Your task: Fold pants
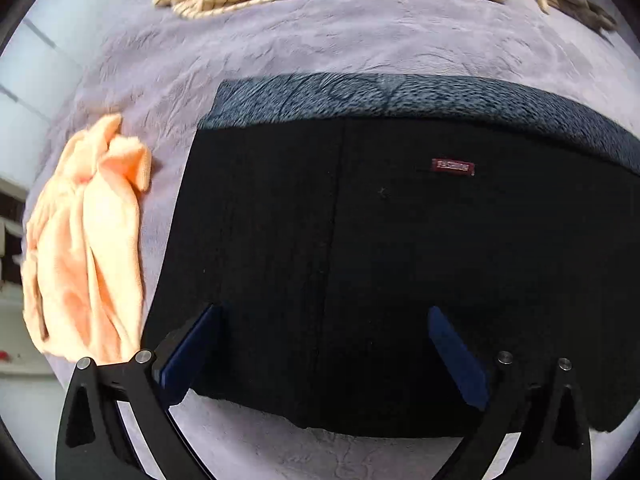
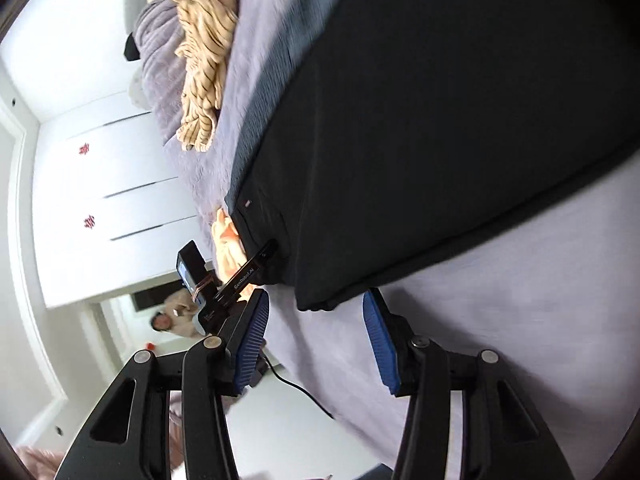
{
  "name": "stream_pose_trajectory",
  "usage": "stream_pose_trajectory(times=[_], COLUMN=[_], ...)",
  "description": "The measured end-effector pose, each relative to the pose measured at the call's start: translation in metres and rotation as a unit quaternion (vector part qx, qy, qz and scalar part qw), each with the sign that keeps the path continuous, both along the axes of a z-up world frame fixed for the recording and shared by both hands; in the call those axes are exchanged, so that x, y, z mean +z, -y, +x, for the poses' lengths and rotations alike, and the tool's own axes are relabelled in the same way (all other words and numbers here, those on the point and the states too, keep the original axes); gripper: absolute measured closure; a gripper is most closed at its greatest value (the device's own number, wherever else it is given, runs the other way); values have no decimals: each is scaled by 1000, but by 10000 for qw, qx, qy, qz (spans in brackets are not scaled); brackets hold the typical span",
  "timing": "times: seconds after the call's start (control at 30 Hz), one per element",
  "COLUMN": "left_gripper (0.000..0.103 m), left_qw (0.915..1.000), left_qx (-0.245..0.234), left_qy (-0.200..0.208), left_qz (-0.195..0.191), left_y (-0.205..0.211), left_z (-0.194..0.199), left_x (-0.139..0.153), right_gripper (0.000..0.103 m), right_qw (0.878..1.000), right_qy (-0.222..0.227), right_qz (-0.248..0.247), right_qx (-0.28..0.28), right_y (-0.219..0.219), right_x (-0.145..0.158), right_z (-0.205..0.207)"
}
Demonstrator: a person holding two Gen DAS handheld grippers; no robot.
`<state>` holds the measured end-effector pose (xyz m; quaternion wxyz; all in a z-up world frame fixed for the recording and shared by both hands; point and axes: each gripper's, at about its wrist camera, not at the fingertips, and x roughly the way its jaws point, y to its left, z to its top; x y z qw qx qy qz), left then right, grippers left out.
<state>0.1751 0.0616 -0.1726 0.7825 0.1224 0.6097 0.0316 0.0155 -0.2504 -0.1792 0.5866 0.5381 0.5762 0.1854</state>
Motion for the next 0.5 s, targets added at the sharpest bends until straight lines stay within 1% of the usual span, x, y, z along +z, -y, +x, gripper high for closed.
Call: stream_pose_trajectory(times=[0.07, 0.1, 0.17, 0.2, 0.23, 0.3, 0.33, 0.37, 0.4, 0.43, 0.5], left_gripper=[0, 0, 0, 0, 0, 0, 0, 0, 0, 0, 0], left_qw=[9998, 9997, 9995, 9994, 9994, 9994, 9994, 9994, 9994, 9994, 9992], left_qx=[-201, -186, -101, -99, -116, -111, -105, -103, -123, -144, -155], left_qy=[96, 104, 73, 83, 118, 153, 146, 138, 118, 123, 130], left_qz=[22, -106, -297, -332, -318, -299, -298, -299, -300, -306, -336], left_y=[2, -1, -6, -6, -5, -3, -2, -1, 0, -1, -3], left_z=[-3, -4, -5, -6, -8, -10, -11, -13, -14, -13, -10], left_x=[-2, -3, -5, -6, -7, -8, -8, -7, -8, -9, -10], right_gripper=[49, 49, 49, 49, 49, 49, 55, 67, 94, 94, 94], right_qw=[9998, 9992, 9980, 9977, 9973, 9965, 9968, 9970, 9962, 9937, 9861], right_qy=[22, 34, -102, -131, -127, -127, -140, -137, -167, -205, -58], right_qz=[-209, -374, -585, -634, -682, -760, -737, -719, -806, -1019, -1511], right_qx=[44, 107, 199, 223, 259, 307, 294, 261, 298, 410, 692], right_y=[-19, -31, -36, -35, -36, -39, -41, -43, -48, -54, -64], right_x=[-3, -4, -5, -4, -5, -5, -7, -8, -9, -5, 6], right_z=[1, 2, 10, 8, 24, 36, 41, 47, 52, 59, 63])
